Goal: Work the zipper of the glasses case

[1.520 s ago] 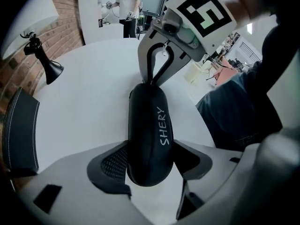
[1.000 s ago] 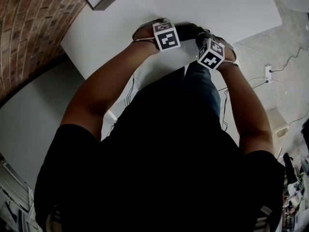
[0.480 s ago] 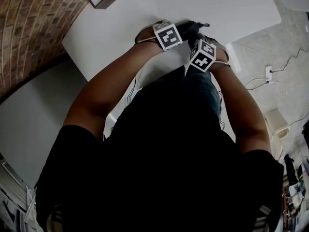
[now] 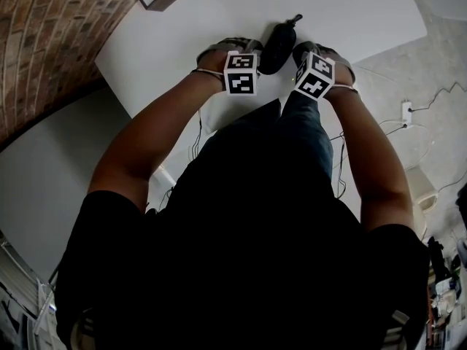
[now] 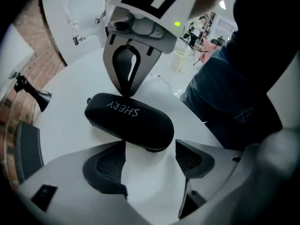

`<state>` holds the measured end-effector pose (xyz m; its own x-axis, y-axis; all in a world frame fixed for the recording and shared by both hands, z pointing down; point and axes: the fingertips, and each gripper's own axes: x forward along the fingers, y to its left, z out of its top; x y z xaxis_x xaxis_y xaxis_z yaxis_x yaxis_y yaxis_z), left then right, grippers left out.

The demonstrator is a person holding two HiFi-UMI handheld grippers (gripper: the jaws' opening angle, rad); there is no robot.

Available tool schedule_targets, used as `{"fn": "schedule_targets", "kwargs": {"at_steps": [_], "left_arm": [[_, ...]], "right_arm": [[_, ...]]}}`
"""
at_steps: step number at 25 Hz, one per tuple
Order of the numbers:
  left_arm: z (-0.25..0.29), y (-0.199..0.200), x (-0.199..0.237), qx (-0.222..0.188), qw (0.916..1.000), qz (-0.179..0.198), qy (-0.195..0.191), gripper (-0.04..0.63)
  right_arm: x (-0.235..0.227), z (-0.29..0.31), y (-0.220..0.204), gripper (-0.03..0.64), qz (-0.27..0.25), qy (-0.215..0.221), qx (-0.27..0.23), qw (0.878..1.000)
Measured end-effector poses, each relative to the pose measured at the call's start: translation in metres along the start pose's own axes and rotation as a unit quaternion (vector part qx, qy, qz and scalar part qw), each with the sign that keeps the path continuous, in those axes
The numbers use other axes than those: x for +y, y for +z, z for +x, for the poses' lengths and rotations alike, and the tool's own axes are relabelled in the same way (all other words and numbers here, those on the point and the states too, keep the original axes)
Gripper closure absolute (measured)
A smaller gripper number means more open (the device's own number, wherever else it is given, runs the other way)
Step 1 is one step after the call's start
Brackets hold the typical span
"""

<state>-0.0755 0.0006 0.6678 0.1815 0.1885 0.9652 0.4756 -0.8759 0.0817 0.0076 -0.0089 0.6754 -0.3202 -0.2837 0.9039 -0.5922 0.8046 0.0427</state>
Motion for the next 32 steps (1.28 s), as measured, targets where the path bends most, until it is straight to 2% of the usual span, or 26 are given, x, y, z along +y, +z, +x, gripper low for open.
{"fn": "schedule_targets", "kwargs": {"at_steps": [4, 8, 12, 16, 20, 27, 32], "left_arm": [[-0.005, 0.005, 0.012, 0.000, 0.9957, 0.073, 0.057, 0.242], [-0.019, 0.011, 0.025, -0.006, 0.9848, 0.148, 0.090, 0.222], [-0.023, 0.012, 0.033, 0.008, 0.9692, 0.235, 0.074, 0.208], [-0.018, 0.017, 0.030, 0.018, 0.9540, 0.296, 0.045, 0.181], [-0.010, 0.020, 0.030, 0.025, 0.9575, 0.284, 0.042, 0.169], [-0.008, 0.021, 0.032, 0.024, 0.9653, 0.257, 0.042, 0.169], [-0.008, 0.026, 0.034, 0.015, 0.9739, 0.221, 0.048, 0.169]], "right_arm": [[-0.011, 0.005, 0.000, 0.615, -0.052, -0.007, 0.005, 0.999], [-0.018, 0.009, 0.003, 0.615, -0.093, -0.007, 0.000, 0.996], [-0.024, 0.015, 0.011, 0.615, -0.130, -0.006, -0.004, 0.991], [-0.027, 0.016, 0.021, 0.615, -0.122, 0.002, -0.010, 0.993], [-0.024, 0.019, 0.022, 0.615, -0.101, 0.011, -0.010, 0.995], [0.011, 0.018, 0.023, 0.615, -0.101, 0.036, -0.013, 0.994], [0.029, 0.015, 0.024, 0.615, -0.084, 0.048, -0.011, 0.995]]}}
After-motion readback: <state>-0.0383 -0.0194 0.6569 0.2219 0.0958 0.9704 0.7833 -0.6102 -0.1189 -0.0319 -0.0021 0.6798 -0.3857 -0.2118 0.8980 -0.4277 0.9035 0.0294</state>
